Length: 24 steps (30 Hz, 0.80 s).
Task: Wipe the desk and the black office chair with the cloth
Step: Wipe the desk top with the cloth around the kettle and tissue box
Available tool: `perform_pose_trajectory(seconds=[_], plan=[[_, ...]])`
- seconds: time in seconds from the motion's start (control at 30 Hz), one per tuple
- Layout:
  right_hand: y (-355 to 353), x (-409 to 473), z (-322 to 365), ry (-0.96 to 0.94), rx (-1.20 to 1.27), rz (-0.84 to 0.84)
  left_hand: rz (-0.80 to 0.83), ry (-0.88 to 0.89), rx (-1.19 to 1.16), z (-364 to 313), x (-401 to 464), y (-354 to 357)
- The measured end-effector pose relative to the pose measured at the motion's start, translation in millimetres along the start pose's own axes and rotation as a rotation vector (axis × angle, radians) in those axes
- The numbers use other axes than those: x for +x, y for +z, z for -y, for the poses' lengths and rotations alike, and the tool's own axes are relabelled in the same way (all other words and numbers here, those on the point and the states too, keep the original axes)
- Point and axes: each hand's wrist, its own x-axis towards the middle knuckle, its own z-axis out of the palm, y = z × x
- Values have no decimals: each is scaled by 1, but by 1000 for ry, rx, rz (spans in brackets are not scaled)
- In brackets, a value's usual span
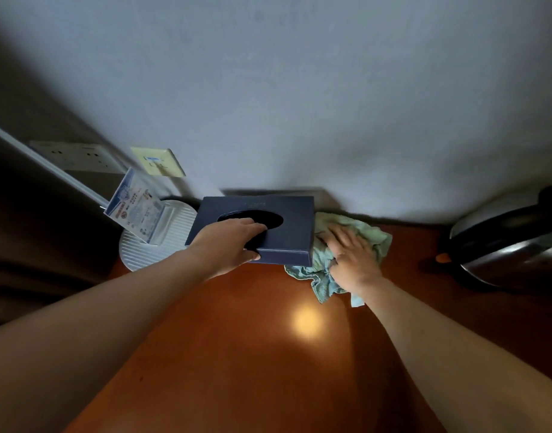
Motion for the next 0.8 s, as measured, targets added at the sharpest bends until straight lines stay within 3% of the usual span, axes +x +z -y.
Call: perform_pose_trajectory(seconds=[0.23,0.63,0.8], plan=[[10,-72,-73,196,77,-47,38,-19,112,-48,15,16],[33,-112,-42,7,-28,26,-40,-127,154,-55,23,41],[34,-105,-34,15,-21,10,-66,-162,188,-41,32,43]])
